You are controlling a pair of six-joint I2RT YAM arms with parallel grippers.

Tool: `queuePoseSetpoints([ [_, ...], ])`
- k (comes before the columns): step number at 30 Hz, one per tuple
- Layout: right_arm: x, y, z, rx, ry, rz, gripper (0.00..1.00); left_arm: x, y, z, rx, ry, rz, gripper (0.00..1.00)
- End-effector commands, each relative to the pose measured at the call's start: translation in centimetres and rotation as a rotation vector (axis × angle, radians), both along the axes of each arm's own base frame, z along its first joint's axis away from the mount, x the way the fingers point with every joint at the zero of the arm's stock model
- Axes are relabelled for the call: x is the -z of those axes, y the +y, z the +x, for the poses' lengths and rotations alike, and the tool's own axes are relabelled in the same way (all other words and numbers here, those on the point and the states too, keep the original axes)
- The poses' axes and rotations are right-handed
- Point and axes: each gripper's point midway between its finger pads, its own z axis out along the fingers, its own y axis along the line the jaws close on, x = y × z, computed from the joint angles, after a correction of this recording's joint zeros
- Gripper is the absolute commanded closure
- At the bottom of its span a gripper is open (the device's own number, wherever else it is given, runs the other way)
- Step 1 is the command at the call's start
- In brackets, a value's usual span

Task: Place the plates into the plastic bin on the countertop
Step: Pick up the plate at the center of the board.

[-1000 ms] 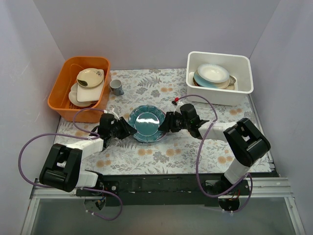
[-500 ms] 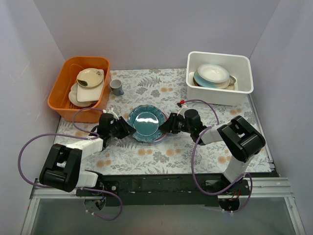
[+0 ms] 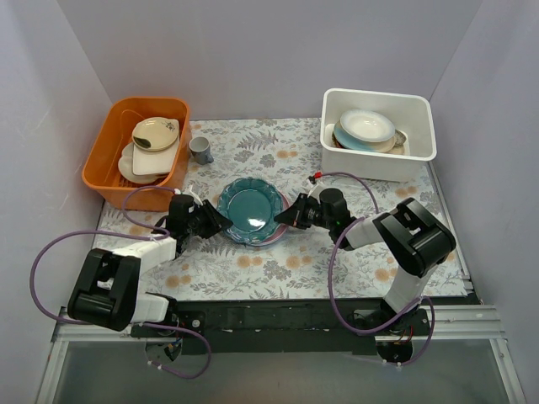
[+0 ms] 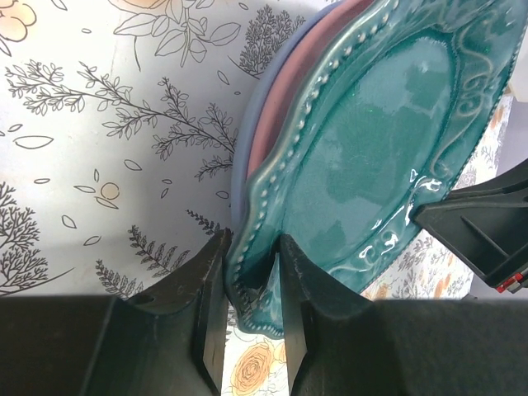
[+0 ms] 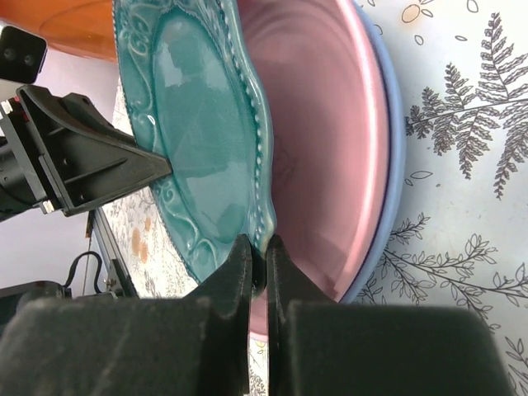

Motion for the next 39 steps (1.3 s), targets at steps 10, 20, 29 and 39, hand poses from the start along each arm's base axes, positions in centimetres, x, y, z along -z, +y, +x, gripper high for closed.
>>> queuePoseSetpoints([
  [10, -12.2, 4.5, -5.0, -0.311, -0.313, 0.241, 0.99, -5.3, -3.0, -0.1, 0.143, -0.151, -0.042, 0.73],
  [20, -13.4, 3.4, -5.1, -0.259, -0.344, 0.232, 0.99, -6.7, -2.6, -0.3, 0.137, -0.191, -0.027, 0.33],
  [29, -13.5, 2.8, -4.7, -0.216, -0.331, 0.208, 0.99, -6.8, -1.7, -0.6, 0.102, -0.191, 0.001, 0.07],
  [39, -12.8, 1.2, -3.6, -0.158, -0.312, 0.171, 0.99, -8.7, -0.5, -1.0, 0.050, -0.252, 0.023, 0.02],
])
